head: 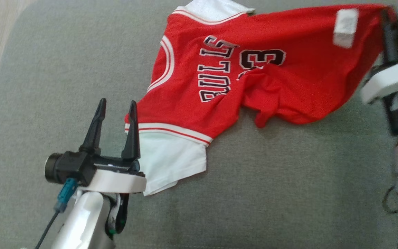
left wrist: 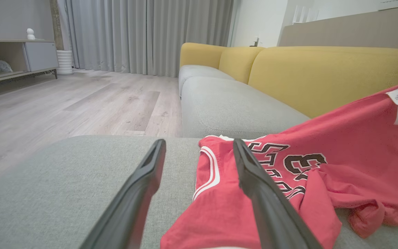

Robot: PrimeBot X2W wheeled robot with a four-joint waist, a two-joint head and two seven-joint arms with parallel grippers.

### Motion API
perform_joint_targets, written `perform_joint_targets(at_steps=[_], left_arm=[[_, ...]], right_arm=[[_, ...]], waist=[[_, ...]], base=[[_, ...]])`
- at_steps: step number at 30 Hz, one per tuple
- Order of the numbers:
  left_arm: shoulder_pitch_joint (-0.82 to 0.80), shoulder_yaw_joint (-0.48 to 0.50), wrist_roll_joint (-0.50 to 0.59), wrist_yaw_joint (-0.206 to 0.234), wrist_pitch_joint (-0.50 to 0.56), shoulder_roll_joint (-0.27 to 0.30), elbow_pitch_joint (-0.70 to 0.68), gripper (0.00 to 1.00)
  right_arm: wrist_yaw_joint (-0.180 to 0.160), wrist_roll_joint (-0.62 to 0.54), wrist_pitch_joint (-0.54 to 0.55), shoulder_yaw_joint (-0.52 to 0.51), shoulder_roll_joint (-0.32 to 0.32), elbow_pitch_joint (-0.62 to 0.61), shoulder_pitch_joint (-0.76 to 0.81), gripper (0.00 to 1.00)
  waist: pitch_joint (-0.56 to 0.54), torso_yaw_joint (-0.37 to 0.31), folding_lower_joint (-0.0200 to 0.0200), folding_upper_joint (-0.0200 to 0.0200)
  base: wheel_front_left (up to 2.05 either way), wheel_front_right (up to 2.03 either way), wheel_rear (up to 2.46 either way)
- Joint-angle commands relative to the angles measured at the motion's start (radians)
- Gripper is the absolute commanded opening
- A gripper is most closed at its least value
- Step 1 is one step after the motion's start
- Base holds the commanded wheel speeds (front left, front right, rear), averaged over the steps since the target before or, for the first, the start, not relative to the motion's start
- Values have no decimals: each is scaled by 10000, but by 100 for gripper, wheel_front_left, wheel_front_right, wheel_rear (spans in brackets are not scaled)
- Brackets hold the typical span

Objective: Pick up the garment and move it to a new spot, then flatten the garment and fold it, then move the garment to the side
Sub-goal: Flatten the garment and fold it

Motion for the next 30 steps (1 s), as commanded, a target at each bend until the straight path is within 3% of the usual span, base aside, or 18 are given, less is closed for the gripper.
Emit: perform_joint_targets(at_steps=[1, 8, 14, 15, 16, 22, 30], left_arm=[[-381, 420, 166, -64, -95, 20, -288, 100], [-769, 372, 347, -435, -95, -315, -121, 100], [-939, 371, 447, -639, -95, -552, 35, 100], [-954, 386, 466, -673, -95, -587, 55, 100], [-957, 402, 488, -705, -95, -618, 76, 100], [-893, 589, 634, -797, -95, -739, 148, 100], [-721, 992, 859, -894, -95, -688, 155, 100]], right_arm=[[-7, -91, 184, 59, -326, -354, -606, 0], [-7, -440, 723, 270, -1930, 1173, -2684, 0], [-7, -1046, 595, 762, -2684, 2929, -4515, 0], [-7, -1212, 473, 848, -2760, 3352, -4824, 79], [-7, -1380, 319, 936, -2785, 3741, -5076, 100], [-7, -2107, -890, 717, -2388, 5457, -5854, 100], [-7, -1849, -2564, 363, -1353, 6304, -5312, 100]], waist=[[204, 205, 0, 0], [756, 971, 0, 0], [1050, 1547, 0, 0], [1092, 1622, 0, 0], [1113, 1679, 0, 0], [1056, 1675, 0, 0], [597, 789, 0, 0]], base=[[0, 0, 0], [0, 0, 0], [0, 0, 0], [0, 0, 0], [0, 0, 0], [0, 0, 0], [0, 0, 0]])
